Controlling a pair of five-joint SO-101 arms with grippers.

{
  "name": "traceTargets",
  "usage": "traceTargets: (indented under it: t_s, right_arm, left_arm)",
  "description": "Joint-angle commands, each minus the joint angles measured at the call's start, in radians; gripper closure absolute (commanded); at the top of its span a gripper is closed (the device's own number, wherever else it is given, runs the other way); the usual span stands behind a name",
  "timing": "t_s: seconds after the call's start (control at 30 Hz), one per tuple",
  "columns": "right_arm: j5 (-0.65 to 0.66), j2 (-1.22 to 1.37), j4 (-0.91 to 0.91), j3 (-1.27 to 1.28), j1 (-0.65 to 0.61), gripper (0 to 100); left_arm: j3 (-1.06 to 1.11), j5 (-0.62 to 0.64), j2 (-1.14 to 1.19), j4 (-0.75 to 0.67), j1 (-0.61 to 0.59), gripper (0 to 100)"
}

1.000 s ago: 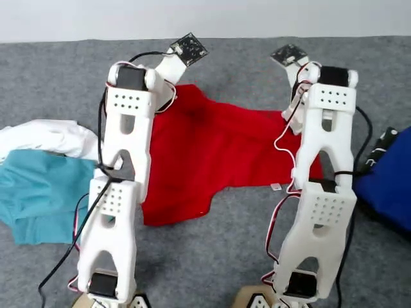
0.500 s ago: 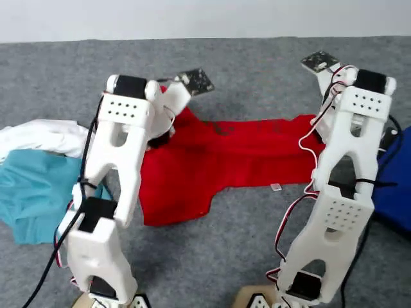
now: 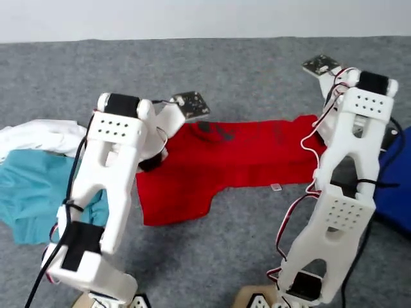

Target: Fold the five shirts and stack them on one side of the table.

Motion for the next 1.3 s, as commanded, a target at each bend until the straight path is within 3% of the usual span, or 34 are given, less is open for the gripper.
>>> traceTargets:
  t_s: [0.0, 0.33, 0.5, 0.57, 0.73, 0.87, 1.03, 1.1, 1.27]
  right_arm:
    - [0.009, -0.022, 0.039, -0.026, 0.028, 98.8]
    - [0.009, -0.024, 0.042, -0.026, 0.025, 96.6]
    - [0.005, -0.074, 0.045, -0.026, 0.031, 74.2]
    - [0.005, -0.122, 0.045, -0.026, 0.025, 70.6]
    - [0.002, -0.24, 0.045, -0.026, -0.001, 70.6]
    - [-0.072, -0.32, 0.044, -0.026, -0.007, 70.6]
    - [-0.155, -0.441, 0.045, -0.025, -0.007, 71.9]
    - [-0.195, -0.515, 0.047, -0.003, -0.005, 76.7]
    - [-0.204, -0.717, 0.042, 0.241, -0.007, 92.0]
  left_arm:
    - [0.036, -0.018, -0.083, 0.028, 0.0, 100]
    - [0.044, -0.02, -0.1, 0.028, -0.003, 97]
    - [0.038, -0.049, -0.101, 0.028, -0.021, 90]
    - [0.021, -0.066, -0.103, 0.028, -0.037, 90]
    - [-0.048, -0.068, -0.137, 0.028, -0.072, 89]
    - [-0.062, -0.049, -0.173, 0.005, -0.104, 90]
    - [-0.061, 0.147, -0.167, -0.091, -0.196, 94]
    - [-0.059, 0.222, -0.167, -0.101, -0.221, 100]
    - [-0.036, 0.388, -0.167, -0.123, -0.216, 100]
